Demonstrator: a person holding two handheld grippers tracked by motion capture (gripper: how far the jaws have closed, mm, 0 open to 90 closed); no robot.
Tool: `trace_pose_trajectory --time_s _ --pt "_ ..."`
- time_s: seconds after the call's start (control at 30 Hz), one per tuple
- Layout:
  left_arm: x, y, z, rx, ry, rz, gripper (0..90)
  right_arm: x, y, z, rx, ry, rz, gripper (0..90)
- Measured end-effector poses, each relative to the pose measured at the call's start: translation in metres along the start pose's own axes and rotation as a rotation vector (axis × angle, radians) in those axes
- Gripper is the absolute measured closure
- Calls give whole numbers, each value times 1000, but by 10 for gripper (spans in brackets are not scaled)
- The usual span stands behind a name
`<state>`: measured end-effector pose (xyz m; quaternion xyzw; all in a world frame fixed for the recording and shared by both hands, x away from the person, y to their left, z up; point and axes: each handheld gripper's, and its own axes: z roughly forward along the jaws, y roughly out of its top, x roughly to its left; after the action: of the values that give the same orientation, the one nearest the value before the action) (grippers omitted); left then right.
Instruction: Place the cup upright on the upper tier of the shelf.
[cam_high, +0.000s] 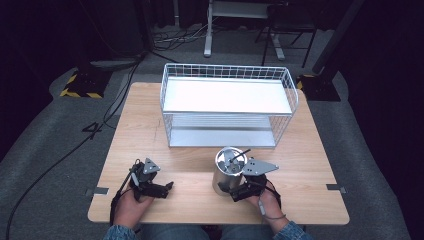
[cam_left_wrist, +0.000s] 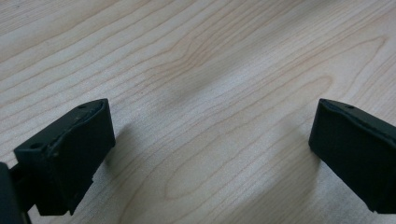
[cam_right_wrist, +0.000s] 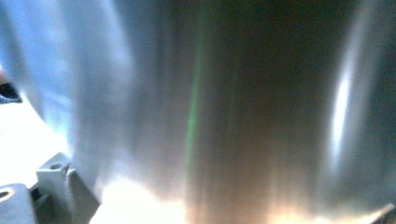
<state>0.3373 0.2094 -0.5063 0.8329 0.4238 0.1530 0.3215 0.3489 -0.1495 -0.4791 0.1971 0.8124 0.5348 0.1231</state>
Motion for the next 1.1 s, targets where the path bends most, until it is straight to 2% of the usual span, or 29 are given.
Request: trace_pose_trajectory --time_s 0.3,0.6,1.1 --pt "0 0 0 0 0 0 7 0 1 -1 9 0 5 38" --pt "0 0 0 0 0 0 7 0 6 -5 36 -24 2 38" --pt "0 0 0 0 0 0 7 -5 37 -19 18 -47 -21 39"
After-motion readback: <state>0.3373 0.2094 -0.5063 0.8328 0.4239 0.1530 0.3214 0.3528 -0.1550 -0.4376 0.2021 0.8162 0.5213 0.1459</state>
